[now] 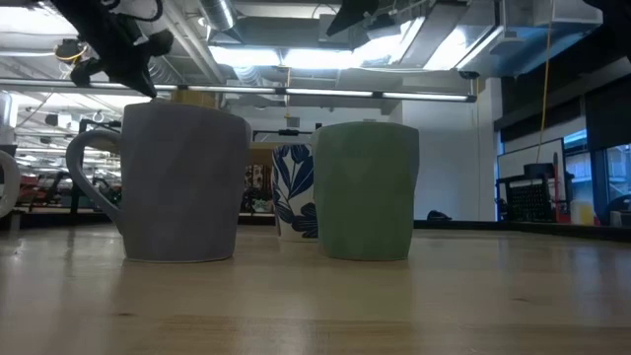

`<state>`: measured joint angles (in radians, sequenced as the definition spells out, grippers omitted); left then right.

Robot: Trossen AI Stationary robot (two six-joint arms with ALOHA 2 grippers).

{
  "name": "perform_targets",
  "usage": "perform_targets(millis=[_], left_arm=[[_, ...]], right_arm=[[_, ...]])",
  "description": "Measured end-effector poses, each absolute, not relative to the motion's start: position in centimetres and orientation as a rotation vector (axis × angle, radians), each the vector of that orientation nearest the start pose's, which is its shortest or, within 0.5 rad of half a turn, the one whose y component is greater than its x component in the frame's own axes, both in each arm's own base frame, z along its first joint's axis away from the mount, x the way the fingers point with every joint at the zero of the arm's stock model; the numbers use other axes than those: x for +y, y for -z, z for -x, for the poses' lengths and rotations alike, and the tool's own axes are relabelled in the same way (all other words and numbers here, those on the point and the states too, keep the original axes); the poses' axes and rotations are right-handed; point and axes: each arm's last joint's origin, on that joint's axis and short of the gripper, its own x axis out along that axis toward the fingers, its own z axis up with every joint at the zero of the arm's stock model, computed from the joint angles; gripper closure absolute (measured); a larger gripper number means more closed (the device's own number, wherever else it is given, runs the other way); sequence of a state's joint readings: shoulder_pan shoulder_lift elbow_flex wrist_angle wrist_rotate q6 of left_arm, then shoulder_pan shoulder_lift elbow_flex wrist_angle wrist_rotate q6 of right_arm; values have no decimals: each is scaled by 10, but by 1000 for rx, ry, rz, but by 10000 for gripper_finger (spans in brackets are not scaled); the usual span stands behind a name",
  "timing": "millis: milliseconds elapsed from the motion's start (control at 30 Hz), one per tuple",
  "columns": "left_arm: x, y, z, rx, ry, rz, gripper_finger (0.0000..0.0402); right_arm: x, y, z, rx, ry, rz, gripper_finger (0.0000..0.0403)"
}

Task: Place coffee mugs
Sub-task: Put the yellow cup on the shelf

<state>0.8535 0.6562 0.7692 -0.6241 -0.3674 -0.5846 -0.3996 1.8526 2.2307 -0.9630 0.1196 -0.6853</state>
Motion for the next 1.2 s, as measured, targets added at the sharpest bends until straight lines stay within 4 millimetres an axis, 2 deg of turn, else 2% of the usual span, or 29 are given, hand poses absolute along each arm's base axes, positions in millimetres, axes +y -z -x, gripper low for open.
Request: perform_targets(millis=[100, 267, 433, 1200], left_arm=[[104, -304, -85, 166, -1389, 582, 402], [109, -301, -99, 204, -1410, 509, 402], [114, -297, -106, 234, -1443, 488, 402], [129, -295, -91, 327, -1651, 351, 402]], right_arm=[[-151, -450, -348, 732, 282, 568, 403], [-151, -450, -348, 733, 281, 567, 403], [-151, -449, -348, 737, 279, 566, 403], [-150, -449, -348, 733, 255, 557, 403]])
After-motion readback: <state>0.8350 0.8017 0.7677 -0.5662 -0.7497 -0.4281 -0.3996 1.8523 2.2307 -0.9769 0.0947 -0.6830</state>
